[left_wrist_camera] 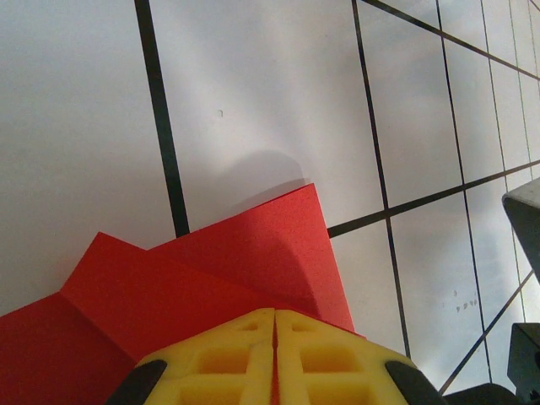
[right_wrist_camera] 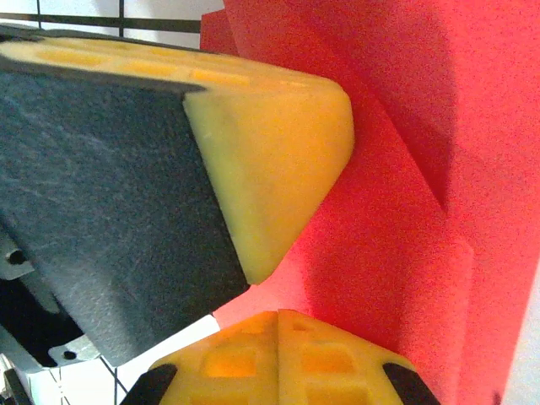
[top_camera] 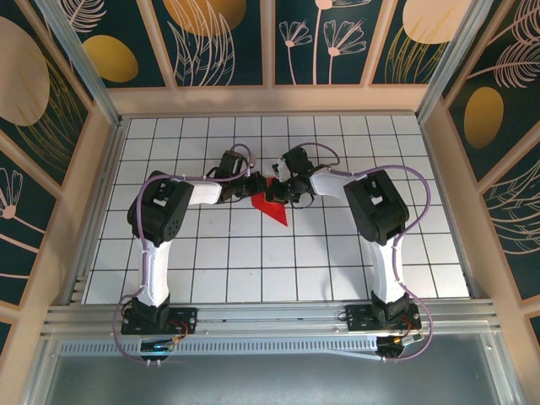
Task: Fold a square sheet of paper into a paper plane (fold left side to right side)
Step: Fourth fold the wing at the center of the table.
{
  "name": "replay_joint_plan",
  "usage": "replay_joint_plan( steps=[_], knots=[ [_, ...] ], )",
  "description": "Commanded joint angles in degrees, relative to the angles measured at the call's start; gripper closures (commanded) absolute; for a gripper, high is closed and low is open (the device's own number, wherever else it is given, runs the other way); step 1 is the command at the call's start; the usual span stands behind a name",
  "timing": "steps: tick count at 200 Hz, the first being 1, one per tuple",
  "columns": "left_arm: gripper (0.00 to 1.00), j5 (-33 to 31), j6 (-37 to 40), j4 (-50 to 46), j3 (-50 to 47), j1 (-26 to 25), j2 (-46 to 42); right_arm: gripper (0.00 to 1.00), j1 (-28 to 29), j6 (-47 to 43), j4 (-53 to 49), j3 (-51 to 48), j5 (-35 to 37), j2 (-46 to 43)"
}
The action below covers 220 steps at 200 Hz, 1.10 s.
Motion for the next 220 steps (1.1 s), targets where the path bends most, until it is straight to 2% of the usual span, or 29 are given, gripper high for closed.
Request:
replay_joint_plan(
  steps=[1, 66, 124, 220],
  knots=[
    [0.91, -2.4, 1.0, -4.9, 0.0, 0.3, 1.0, 1.00, 0.3, -0.1, -0.3, -0.9, 0.9, -2.8],
    [0.91, -2.5, 1.0, -4.8, -0.2, 0.4, 0.9, 1.00, 0.4, 1.1, 1.8, -4.7, 0.9, -7.6],
    [0.91, -2.2, 0.8, -4.4, -0.3, 0.4, 1.3, 1.00, 0.5, 2.5, 4.0, -4.0, -2.2, -4.3],
    [0.91, -2.2, 0.8, -4.2, -0.5, 0.4, 1.6, 1.00, 0.5, 1.8, 3.0, -3.5, -0.2, -0.5]
  ],
)
